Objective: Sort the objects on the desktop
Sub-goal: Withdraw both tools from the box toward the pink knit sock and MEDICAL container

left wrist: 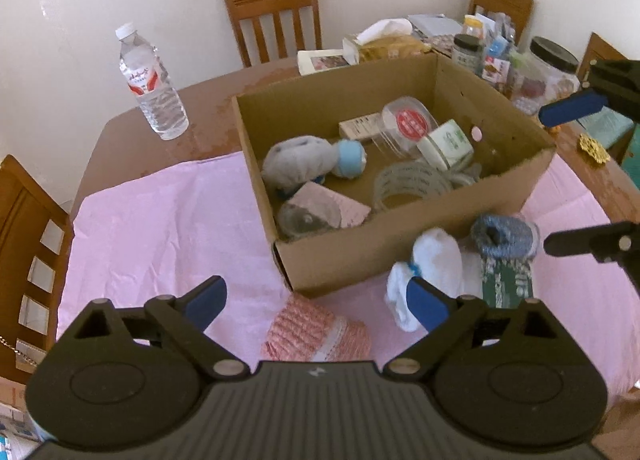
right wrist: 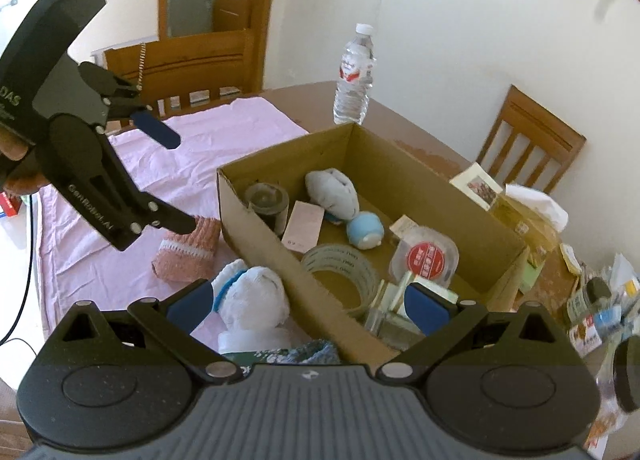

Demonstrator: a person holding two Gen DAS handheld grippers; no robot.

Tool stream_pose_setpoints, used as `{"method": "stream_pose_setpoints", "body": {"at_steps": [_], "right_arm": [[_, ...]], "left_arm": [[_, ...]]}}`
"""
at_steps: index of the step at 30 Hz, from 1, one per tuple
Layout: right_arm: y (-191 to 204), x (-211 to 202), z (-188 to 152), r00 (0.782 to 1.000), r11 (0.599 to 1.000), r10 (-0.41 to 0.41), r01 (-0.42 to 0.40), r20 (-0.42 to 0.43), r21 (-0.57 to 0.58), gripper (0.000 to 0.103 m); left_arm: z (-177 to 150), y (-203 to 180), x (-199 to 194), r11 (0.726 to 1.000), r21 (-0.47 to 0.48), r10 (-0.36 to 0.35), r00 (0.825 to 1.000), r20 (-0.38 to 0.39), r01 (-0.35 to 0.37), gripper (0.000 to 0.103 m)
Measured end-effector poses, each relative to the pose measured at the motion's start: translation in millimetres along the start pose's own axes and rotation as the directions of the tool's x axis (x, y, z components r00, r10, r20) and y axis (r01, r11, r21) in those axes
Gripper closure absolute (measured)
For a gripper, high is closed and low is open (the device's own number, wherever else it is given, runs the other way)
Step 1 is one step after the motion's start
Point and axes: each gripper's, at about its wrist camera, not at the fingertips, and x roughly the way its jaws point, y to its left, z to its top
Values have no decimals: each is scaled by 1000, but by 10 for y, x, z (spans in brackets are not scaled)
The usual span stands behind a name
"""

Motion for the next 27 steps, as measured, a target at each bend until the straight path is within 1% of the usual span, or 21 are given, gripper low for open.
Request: {"method": "stream_pose_setpoints", "body": {"at_steps": [1,5,7,11,17,21,27], "right_arm": [[21,8,-13,1000,1000,-7,7,-4,11,0],[121,22,-85,998,996,-50,52,-27,69,0],[162,34,-119,997,992,-65,69,-41,106,0],[255,51,-183,992,978,-101,112,-71,176,0],[408,92,-321,983,950,-145,171,-117,261,0],[521,138,-445,976,934,-152,193,-157,301,0],[625,238,-608,967,917,-132,202,-216,345,0]], "left_arm": [[-27,15,8,1000,2,-11,1000,2,11,7],[-124,142,83,995,-34,-98,995,-21,97,7],[-178,172,130,993,-21,-117,993,-27,117,7],[-267,174,206,993,37,-112,993,-27,113,7],[-372,184,349,990,69,-123,991,-46,126,7],[-451,192,437,988,74,-131,989,-65,136,7],[-524,168,564,983,119,-125,987,-100,137,7]]}}
